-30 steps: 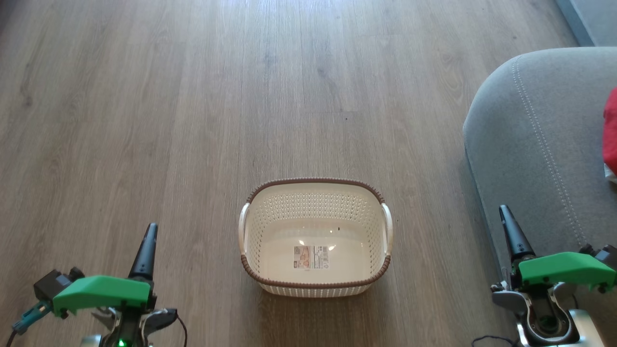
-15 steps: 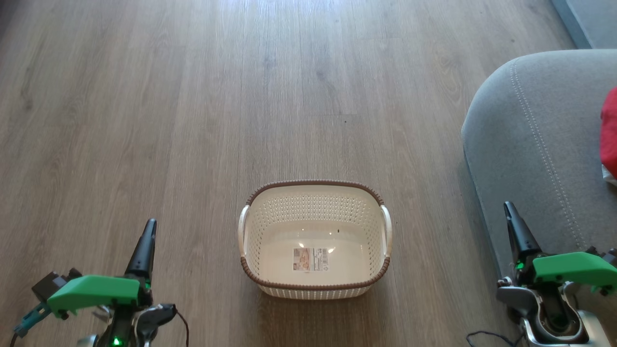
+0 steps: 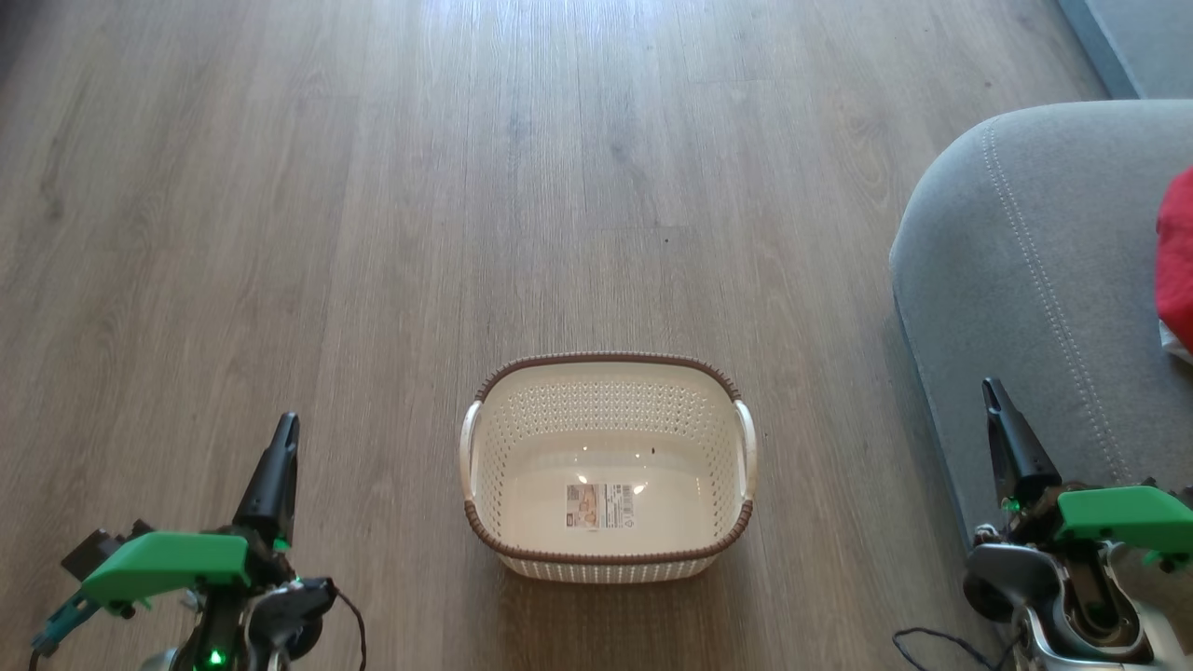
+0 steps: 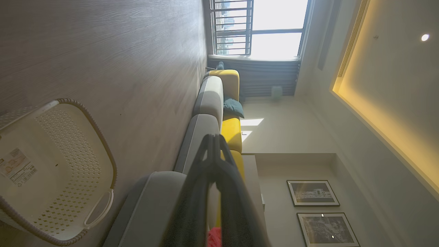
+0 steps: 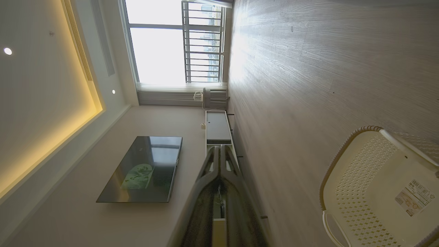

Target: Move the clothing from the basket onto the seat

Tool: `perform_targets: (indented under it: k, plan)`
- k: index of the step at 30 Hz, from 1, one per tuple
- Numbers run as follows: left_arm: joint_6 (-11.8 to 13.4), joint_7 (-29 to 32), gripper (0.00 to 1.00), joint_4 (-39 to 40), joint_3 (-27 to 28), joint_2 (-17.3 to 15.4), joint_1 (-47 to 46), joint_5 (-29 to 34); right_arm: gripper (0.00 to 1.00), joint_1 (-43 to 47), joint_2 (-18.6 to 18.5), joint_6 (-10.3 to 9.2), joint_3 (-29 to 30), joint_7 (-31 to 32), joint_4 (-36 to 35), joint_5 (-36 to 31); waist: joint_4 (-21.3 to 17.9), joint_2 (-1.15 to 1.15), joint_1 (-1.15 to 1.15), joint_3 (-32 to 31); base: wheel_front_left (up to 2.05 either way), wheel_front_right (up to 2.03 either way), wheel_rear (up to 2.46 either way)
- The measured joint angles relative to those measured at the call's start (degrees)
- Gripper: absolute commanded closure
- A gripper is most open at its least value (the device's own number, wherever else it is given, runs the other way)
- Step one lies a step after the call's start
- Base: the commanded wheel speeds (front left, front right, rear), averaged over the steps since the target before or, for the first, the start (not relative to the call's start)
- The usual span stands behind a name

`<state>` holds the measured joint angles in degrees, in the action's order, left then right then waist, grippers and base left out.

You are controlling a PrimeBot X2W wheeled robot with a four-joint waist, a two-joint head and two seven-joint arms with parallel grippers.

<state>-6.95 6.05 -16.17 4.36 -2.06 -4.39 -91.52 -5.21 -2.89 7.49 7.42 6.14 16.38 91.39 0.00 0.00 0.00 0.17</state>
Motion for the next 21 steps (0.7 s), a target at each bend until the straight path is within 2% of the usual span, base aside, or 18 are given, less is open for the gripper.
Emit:
perform_targets:
  k: [21]
  plan:
    - [0.0,0.0,1.0,0.1,0.2,0.0,0.0,-0.3,1.0,0.0,0.0,0.0,0.1,0.1,-0.1,0.4,0.0,0.0,0.0,0.0,0.0,0.0,0.0]
